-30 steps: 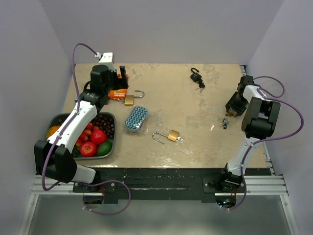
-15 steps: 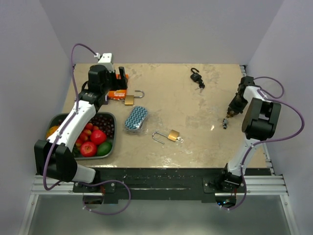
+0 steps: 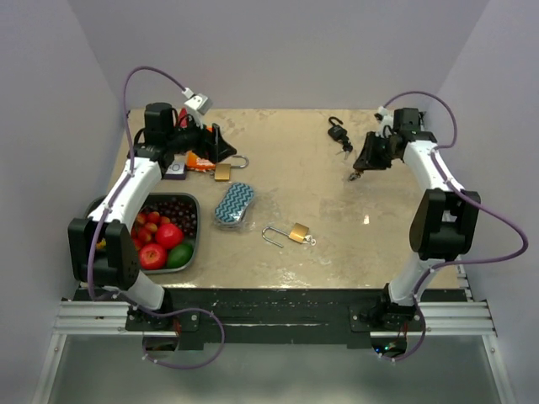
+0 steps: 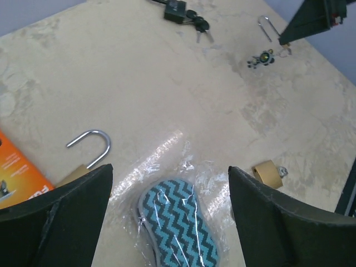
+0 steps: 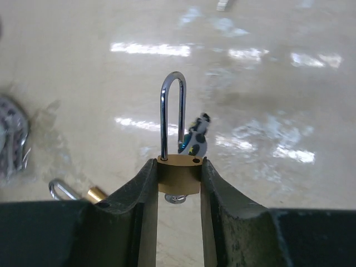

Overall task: Lock with the key
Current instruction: Pick up the lock from the center of the board, then lock the lock.

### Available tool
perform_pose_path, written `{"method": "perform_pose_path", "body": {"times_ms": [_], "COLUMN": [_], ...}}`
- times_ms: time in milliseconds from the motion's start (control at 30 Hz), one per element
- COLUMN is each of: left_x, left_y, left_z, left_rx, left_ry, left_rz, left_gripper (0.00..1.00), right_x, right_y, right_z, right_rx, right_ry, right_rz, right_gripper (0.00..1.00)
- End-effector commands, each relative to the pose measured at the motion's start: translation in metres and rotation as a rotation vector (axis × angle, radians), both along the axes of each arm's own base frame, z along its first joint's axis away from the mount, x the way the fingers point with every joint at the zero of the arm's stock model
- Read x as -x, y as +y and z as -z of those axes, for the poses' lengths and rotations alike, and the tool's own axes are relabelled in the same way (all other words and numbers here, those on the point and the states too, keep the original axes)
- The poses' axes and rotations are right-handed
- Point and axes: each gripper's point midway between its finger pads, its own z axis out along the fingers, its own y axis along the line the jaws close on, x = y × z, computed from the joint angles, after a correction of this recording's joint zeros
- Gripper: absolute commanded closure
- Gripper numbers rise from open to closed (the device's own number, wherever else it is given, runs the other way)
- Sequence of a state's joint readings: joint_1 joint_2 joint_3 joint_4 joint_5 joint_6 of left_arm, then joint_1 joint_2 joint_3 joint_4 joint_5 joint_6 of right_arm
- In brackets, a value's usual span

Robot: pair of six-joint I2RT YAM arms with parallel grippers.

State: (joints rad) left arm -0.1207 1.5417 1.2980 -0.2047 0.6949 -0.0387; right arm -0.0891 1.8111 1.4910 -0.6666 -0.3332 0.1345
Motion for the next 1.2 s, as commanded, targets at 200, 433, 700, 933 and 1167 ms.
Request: {"method": "perform_pose_path", "body": {"times_ms": [200,433,700,933,1167], "left_x": [0.042,0.078,0.099,0.122,0.139], "left_y": [-0.04,-0.076,-0.12,-0.132,-0.138], "left_z": [-0.024,0.009,0.015,0.017,0.022], "left_rx": [0.04,-0.161,-0.18,-0.137,-0.122], "left_ry": [-0.392,-0.611,-0.735,-0.73,-0.73], "left_rz": [0.555,0.765,0.845,0.932,0.977], "left_gripper": [0.15,0.18,0.25,0.34,0.48], "right_x": [0.058,0.119,0.153,0.162,0.166], "right_y": [0.15,0.196,0.222,0.235,0.238], "right_z": [-0.097,-0.092,-0.099,-0.108,-0.103], "right_rx": [-0.217,-0.266,-0.217,-0.19,-0.177], "right_ry": [-0.316,-0.236,-0.238,-0.275,-0.252], "right_rz": [-0.844,-1.108,-1.251,-1.311,-1.357], "right_gripper": [1.0,1.0,1.0,1.0,1.0]}}
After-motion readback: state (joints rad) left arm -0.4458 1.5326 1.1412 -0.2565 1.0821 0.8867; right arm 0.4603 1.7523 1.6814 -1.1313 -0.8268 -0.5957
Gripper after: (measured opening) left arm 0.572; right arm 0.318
